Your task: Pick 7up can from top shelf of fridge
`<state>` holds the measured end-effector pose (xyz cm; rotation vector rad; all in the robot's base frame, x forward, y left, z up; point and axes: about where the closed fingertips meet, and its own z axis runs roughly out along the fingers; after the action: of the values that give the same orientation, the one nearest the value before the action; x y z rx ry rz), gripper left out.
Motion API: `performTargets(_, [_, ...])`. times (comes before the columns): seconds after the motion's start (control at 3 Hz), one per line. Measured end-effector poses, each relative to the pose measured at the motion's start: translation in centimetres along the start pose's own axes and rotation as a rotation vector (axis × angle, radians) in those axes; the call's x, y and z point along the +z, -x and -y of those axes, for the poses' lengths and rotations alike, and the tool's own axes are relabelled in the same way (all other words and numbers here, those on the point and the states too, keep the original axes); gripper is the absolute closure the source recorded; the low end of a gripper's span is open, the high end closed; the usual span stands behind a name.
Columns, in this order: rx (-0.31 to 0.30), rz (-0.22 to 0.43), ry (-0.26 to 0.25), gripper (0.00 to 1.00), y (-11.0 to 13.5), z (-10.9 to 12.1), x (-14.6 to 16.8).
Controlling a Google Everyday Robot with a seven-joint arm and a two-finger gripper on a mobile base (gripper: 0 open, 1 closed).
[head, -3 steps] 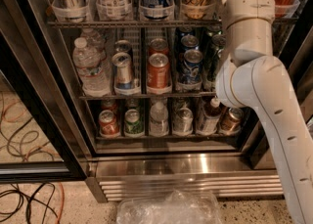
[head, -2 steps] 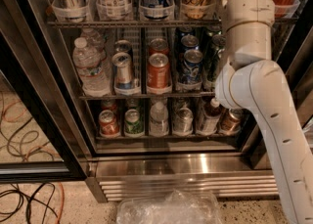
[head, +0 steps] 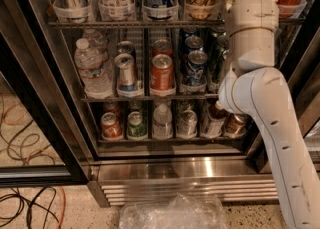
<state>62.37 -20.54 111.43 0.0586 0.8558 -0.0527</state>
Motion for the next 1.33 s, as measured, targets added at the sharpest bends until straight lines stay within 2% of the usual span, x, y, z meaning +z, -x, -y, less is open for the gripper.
performTargets(0.67, [-0.015,0.078,-0.037,1.0,2.2,0.6,0.4])
performTargets(1.0, [-0.039,0.075,-0.032,1.0,3.3,0.9,-1.5])
performTargets(1.33, [-0.039,0.014,0.019,1.0,3.4,1.4,-4.9])
